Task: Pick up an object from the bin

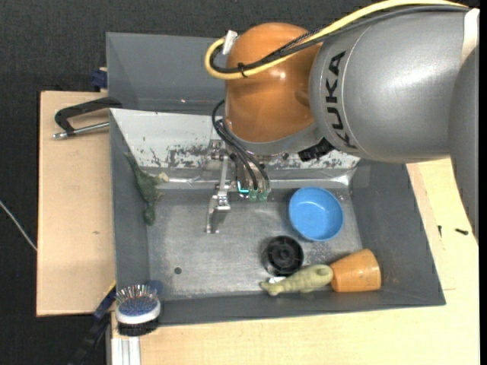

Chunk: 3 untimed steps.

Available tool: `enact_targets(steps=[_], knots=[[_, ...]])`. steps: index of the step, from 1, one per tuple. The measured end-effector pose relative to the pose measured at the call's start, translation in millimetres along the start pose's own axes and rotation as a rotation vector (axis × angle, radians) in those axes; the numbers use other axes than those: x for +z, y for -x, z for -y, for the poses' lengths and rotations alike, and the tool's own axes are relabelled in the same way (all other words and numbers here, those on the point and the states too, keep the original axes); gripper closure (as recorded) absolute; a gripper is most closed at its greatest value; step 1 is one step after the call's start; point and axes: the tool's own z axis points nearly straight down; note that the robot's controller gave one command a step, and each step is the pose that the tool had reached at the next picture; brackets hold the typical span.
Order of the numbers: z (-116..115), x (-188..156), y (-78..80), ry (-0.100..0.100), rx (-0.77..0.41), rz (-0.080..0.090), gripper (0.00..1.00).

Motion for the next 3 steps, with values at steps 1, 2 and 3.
enact_targets(steps=[1, 2, 3], knots=[[108.8, 74.1, -0.4, -0.004, -0.100, 0.002, 0.00], [176.8, 116.4, -61.8, -0.002, -0.086, -0.001, 0.00], [174.1, 145.1, -50.4, 0.002, 0.026, 0.010, 0.00]])
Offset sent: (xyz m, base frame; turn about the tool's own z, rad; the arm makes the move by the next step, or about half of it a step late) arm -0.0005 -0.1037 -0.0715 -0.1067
